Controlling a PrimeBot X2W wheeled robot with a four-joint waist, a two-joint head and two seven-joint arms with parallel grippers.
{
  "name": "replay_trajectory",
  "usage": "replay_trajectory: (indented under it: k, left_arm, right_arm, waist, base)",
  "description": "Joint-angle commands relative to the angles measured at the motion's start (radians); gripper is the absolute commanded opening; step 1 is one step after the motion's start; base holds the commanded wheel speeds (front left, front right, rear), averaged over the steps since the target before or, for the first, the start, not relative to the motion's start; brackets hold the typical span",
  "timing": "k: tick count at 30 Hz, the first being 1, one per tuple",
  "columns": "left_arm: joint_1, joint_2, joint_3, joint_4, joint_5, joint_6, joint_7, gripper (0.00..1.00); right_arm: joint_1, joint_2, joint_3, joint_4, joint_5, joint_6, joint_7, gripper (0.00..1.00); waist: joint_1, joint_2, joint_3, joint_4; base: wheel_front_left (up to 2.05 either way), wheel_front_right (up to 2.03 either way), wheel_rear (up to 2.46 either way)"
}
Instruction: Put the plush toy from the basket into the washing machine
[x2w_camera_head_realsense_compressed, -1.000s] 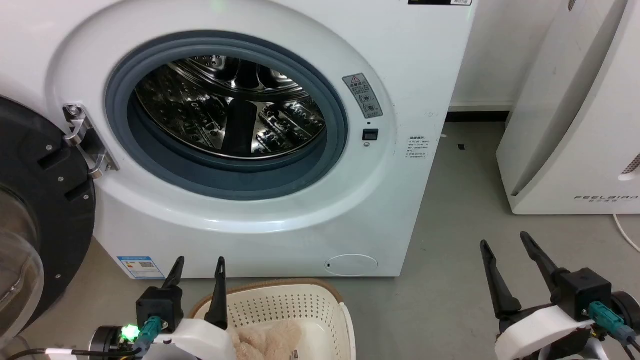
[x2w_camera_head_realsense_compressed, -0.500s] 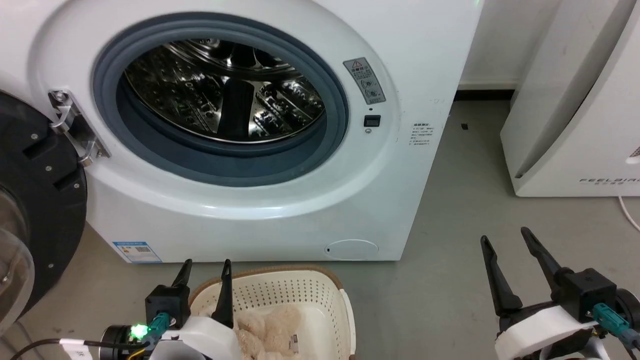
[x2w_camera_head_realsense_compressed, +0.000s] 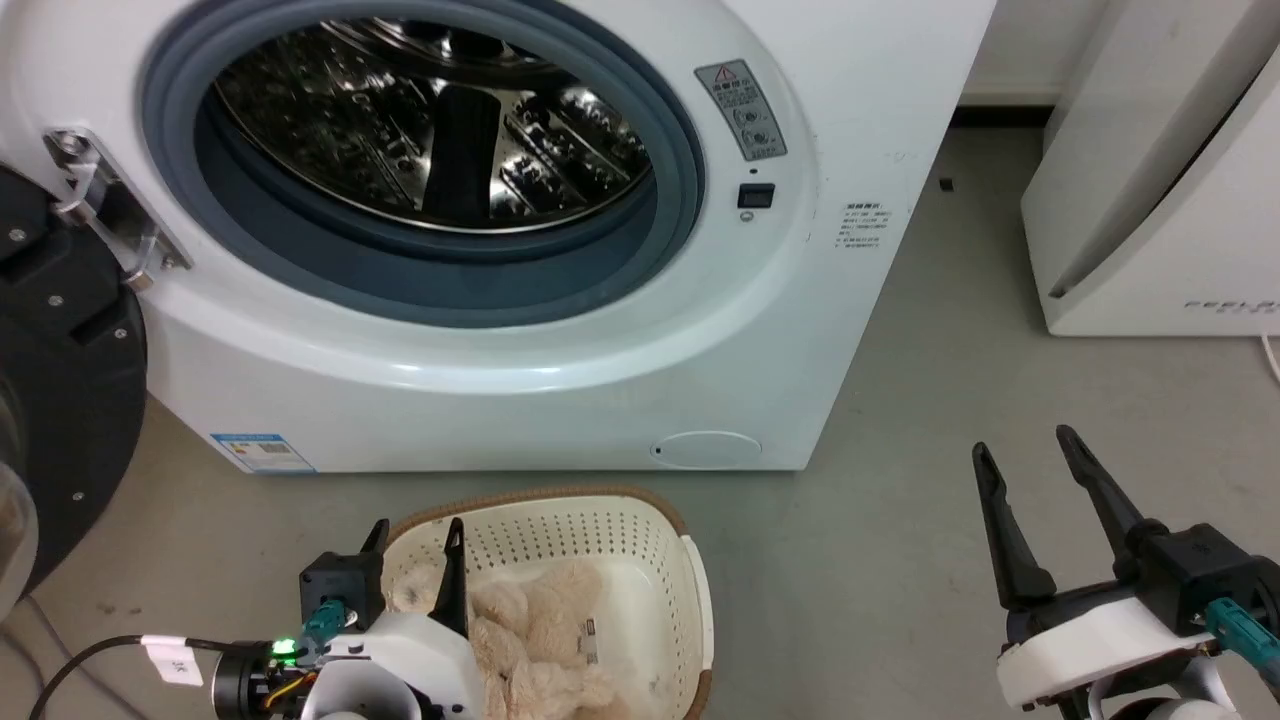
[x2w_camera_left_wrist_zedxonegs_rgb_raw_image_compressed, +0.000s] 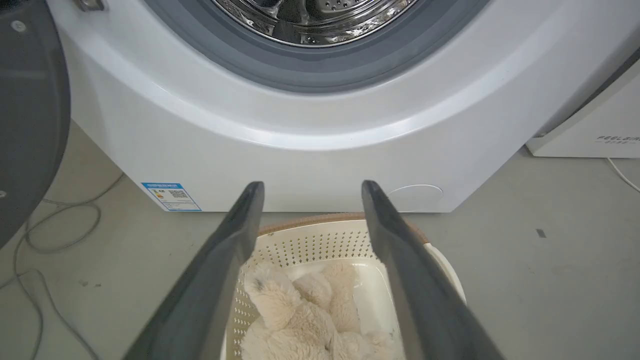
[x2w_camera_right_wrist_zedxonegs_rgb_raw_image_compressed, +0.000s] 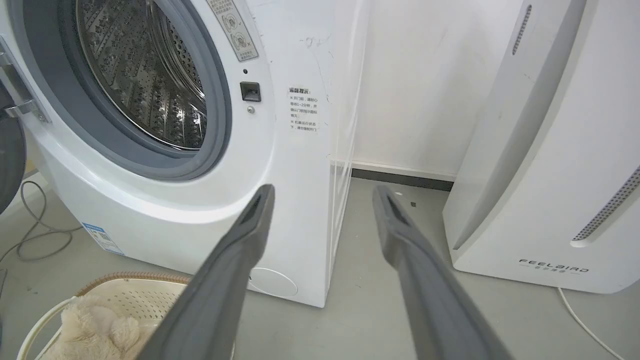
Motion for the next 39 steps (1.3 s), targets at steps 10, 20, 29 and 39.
replay_trajectory:
  k: [10,20,29,39]
  left_arm:
    - [-0.090,0.016,0.007,0.162,-0.031,-0.009,-0.027,1.00]
    - [-0.178,0.036,0.008,0.346,-0.066,-0.016,-0.046,1.00]
    - [-0.249,0.053,0.005,0.466,-0.100,-0.016,-0.028,1.00]
    - [-0.338,0.069,-0.013,0.575,-0.123,0.003,-0.002,1.00]
  right_arm:
    - [-0.032,0.000,0.008,-0.022,-0.004,0.000,-0.028,1.00]
    - [-0.048,0.000,0.011,-0.037,-0.003,-0.001,-0.049,1.00]
    - [-0.064,0.000,0.010,-0.054,-0.004,-0.001,-0.067,1.00]
    - [-0.083,0.000,0.007,-0.072,-0.003,-0.001,-0.088,1.00]
  waist:
    - [0.0000,0.0000,0.082,-0.009]
    - [0.0000,0.0000,0.161,-0.021]
    - [0.0000,0.0000,0.241,-0.027]
    - [0.0000,0.0000,0.334,-0.032]
  base:
    - [0.00,0.00,0.00]
    - [0.00,0.00,0.00]
    - [0.00,0.00,0.00]
    - [0.00,0.00,0.00]
